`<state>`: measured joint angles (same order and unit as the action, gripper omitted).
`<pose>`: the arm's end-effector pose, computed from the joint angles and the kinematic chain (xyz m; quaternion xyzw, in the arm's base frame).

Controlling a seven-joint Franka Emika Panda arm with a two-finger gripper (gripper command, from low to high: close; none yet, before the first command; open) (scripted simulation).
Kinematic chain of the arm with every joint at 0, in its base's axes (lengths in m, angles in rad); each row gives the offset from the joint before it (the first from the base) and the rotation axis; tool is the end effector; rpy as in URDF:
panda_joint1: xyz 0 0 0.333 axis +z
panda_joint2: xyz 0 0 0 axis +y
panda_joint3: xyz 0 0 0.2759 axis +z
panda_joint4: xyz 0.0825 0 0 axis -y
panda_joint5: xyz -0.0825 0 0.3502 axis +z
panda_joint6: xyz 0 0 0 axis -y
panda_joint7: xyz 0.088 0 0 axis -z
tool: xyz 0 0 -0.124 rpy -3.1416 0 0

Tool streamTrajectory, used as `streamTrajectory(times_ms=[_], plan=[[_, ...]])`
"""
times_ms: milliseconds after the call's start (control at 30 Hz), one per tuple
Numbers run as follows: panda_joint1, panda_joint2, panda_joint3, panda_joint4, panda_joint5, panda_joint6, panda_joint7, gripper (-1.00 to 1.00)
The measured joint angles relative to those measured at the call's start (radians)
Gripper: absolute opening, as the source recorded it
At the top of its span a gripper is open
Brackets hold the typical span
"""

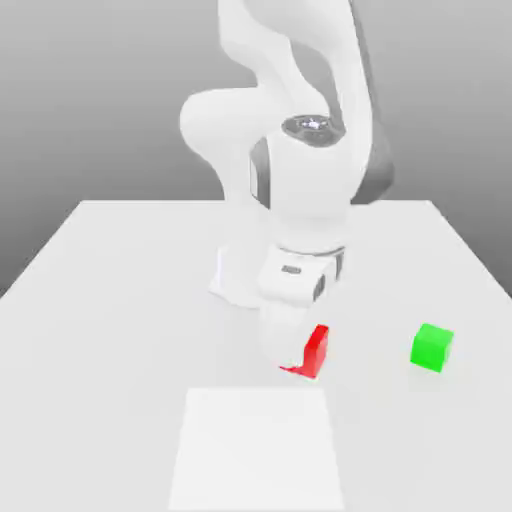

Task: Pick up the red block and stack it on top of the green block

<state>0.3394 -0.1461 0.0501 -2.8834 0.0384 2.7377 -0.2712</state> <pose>0.3183 0.1281 0.2044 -0.9516 -0.3074 0.0001 0.0039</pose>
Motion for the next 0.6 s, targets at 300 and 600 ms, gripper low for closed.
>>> streamTrajectory(times_ms=[300, 600], plan=[[0.322, -0.004, 0.217, 0.023, 0.056, -0.025, -0.181, -1.0], [0.331, 0.198, 0.186, 0.031, -0.094, 0.163, -0.08, 1.0]])
